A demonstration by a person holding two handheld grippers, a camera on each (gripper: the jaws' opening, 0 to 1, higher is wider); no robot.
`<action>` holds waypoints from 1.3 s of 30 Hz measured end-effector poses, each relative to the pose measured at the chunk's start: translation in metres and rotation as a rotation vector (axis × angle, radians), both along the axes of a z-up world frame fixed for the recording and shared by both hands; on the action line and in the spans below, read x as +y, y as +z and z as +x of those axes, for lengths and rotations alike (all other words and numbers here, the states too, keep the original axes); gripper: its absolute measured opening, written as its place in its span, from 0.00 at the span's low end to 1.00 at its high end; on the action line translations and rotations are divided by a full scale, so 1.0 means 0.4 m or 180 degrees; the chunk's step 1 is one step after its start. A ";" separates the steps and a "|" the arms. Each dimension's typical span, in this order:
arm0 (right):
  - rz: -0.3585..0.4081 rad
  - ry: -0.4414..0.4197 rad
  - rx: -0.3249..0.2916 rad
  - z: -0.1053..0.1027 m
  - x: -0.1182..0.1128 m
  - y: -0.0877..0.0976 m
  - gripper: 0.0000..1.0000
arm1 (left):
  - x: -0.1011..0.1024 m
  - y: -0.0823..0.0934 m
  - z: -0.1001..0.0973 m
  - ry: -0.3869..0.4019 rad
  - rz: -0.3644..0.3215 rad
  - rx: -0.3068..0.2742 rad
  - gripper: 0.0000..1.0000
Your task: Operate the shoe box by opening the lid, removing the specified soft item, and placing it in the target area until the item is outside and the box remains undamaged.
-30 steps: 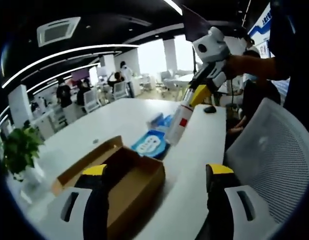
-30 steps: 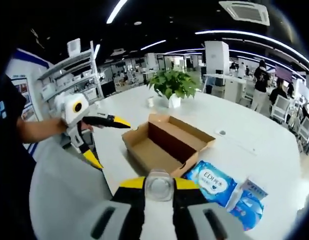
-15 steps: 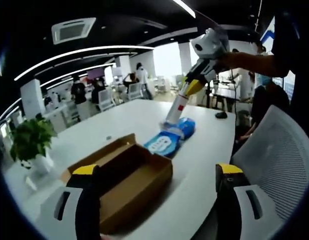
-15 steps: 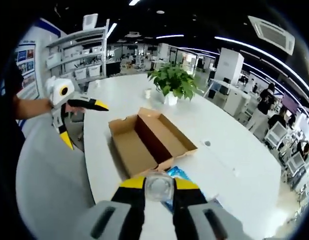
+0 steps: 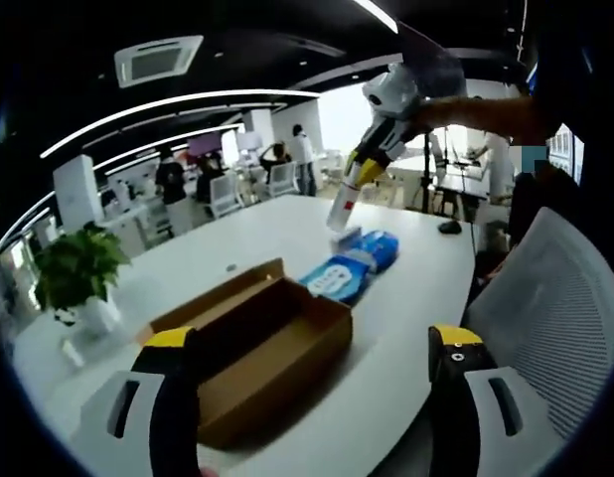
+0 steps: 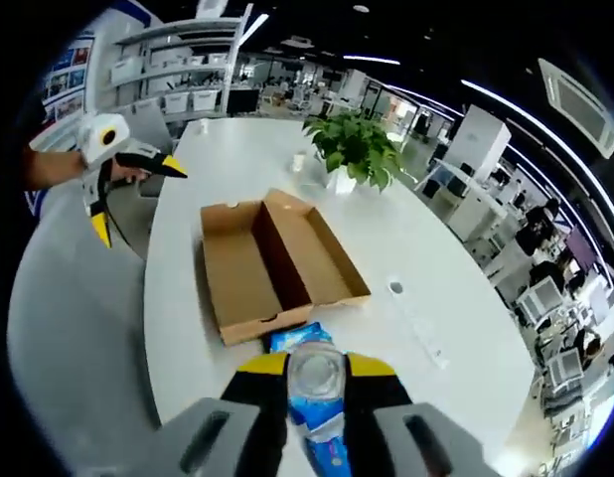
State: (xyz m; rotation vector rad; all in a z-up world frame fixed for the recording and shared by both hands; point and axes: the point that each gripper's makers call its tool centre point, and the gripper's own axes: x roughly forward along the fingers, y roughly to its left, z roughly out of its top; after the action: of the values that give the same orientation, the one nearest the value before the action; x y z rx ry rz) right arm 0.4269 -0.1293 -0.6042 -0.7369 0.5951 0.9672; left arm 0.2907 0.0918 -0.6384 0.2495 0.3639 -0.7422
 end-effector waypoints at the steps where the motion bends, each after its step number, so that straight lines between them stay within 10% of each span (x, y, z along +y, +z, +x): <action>1: -0.0029 0.0035 -0.0020 0.005 0.000 0.001 0.16 | 0.001 0.000 -0.003 0.0006 -0.0005 0.0002 1.00; 39: -0.0828 0.1014 -0.0172 0.221 0.008 -0.162 0.16 | 0.072 -0.011 -0.082 0.0502 -0.0116 -0.0054 1.00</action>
State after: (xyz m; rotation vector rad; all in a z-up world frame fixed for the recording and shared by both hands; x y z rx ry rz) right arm 0.5153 -0.1260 -0.6691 -1.1105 0.5721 1.1710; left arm 0.2578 0.1206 -0.6428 0.1903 0.3496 -0.5906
